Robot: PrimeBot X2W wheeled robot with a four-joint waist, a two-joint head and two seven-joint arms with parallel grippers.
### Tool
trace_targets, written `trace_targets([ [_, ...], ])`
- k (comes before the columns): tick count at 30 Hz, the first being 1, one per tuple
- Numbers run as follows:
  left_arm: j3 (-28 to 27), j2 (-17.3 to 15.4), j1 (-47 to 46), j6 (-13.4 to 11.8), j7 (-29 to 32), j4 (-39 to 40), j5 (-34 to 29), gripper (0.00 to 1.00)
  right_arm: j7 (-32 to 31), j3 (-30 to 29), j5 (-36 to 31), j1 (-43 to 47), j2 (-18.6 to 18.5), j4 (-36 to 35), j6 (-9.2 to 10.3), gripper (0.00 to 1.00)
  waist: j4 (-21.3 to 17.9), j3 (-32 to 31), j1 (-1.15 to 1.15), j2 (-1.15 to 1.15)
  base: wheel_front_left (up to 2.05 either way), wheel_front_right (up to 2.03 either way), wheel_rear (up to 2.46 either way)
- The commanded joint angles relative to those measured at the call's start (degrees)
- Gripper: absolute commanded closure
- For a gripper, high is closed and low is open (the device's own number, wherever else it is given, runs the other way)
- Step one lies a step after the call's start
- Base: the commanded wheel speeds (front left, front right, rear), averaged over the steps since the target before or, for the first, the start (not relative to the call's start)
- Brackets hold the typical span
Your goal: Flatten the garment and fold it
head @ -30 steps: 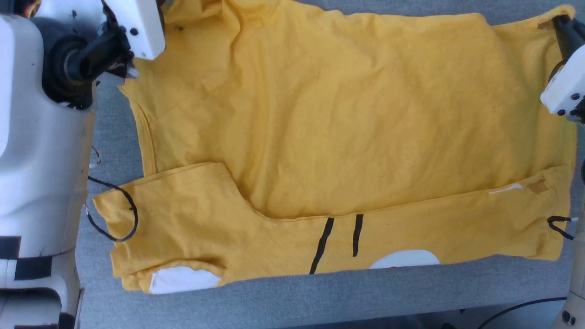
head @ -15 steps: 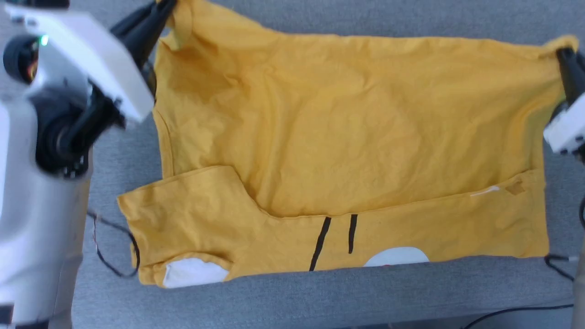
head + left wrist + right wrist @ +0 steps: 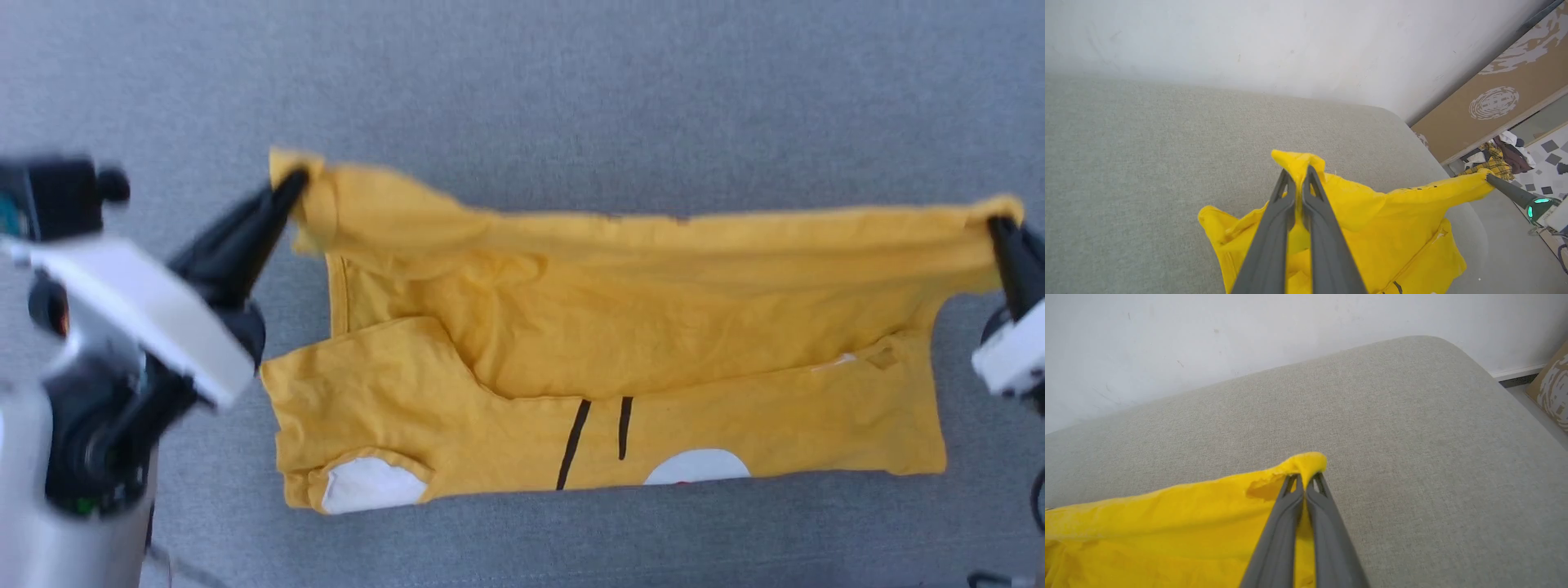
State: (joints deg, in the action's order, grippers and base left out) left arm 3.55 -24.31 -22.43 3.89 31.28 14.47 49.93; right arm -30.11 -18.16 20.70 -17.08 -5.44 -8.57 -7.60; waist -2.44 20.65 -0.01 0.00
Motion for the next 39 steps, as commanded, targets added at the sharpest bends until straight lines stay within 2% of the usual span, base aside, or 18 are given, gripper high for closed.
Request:
trace_targets([
  [1, -0.95, -0.42, 3.17, -0.39, -0.07, 1.10, 0.94, 1.00, -0.18, -0.35, 0.57, 1.95, 0.34, -0.59, 0.11, 1.00, 0.26, -2.57, 0.01, 0.00, 0.00, 0.00, 0.00],
  [11, -4.38, 0.48, 22.34, -2.03, -0.37, 6.96, 5.29, 1.00, -2.60, -2.75, 3.12, 12.46, 1.70, -1.89, 0.11, 1.00, 0.83, -7.33, 0.01, 0.00, 0.00, 0.00, 0.00],
  [18, -3.33, 1.74, 29.10, -3.00, -0.20, 8.11, 5.60, 1.00, -5.55, -3.01, 3.40, 17.67, 2.13, -1.59, 0.11, 1.00, 1.60, -7.39, 0.01, 0.00, 0.00, 0.00, 0.00],
  [25, -0.67, 1.45, 29.24, -3.98, 1.15, 4.58, 3.21, 1.00, -8.07, -2.68, 1.94, 18.54, 2.41, -0.30, 0.11, 1.00, 1.95, -5.32, 0.01, 0.00, 0.00, 0.00, 0.00],
  [39, 4.42, 4.50, 19.38, -4.73, 0.29, -13.16, -0.88, 1.00, -7.81, 1.44, -2.44, 12.02, 2.54, 9.98, 0.11, 1.00, 1.44, -2.43, 0.01, 0.00, 0.00, 0.00, 0.00],
])
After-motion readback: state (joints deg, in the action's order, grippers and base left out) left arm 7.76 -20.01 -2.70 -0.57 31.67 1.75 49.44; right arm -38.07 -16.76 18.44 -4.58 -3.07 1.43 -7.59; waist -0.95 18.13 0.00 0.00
